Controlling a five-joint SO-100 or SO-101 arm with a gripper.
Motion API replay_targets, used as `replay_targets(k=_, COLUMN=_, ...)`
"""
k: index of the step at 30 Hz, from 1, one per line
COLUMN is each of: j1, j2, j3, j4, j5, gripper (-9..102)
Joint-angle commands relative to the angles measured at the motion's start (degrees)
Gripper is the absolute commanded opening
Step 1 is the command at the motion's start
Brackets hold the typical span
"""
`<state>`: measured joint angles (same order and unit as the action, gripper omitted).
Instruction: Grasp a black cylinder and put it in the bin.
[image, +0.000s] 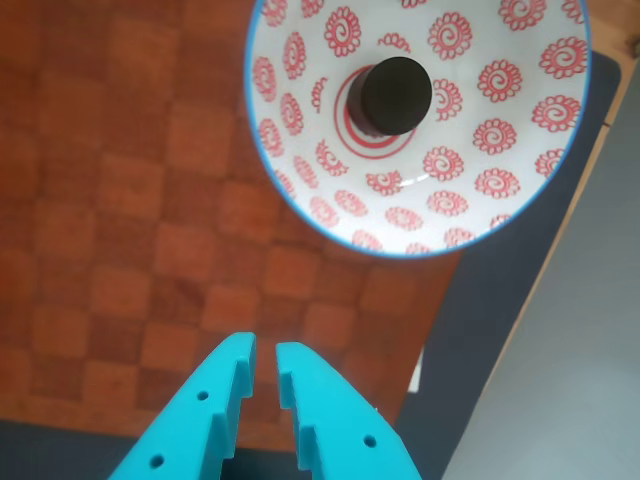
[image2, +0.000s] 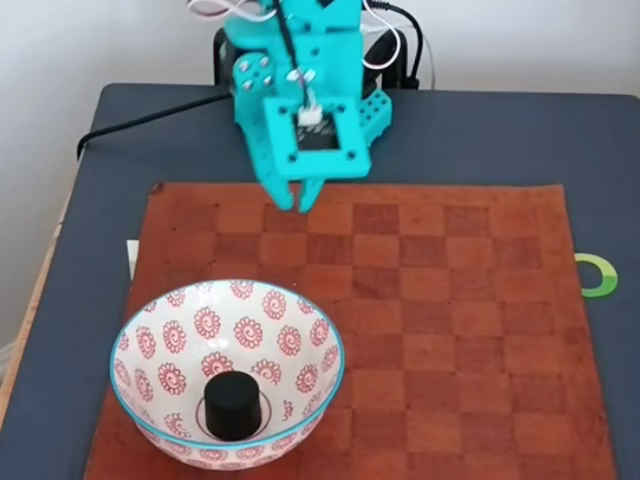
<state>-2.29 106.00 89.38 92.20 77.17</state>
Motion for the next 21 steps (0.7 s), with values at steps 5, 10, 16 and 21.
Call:
replay_targets(k=5, j1=-6.86, j2=12.66, j3=4.57, j4=0.44, j5=4.83, gripper=0)
replay_targets(k=10, j1=-11.95, j2=21.80, j3=14.33, j4=0.26, j5=9.58, gripper=0)
replay_targets(k=16, j1=-18.90, j2=32.17, j3=27.51, j4=-0.26, j5=16.88, gripper=0)
replay_targets(k=21, j1=-24.61, j2=39.46, j3=35.60, j4=-0.35, j5=23.03, gripper=0)
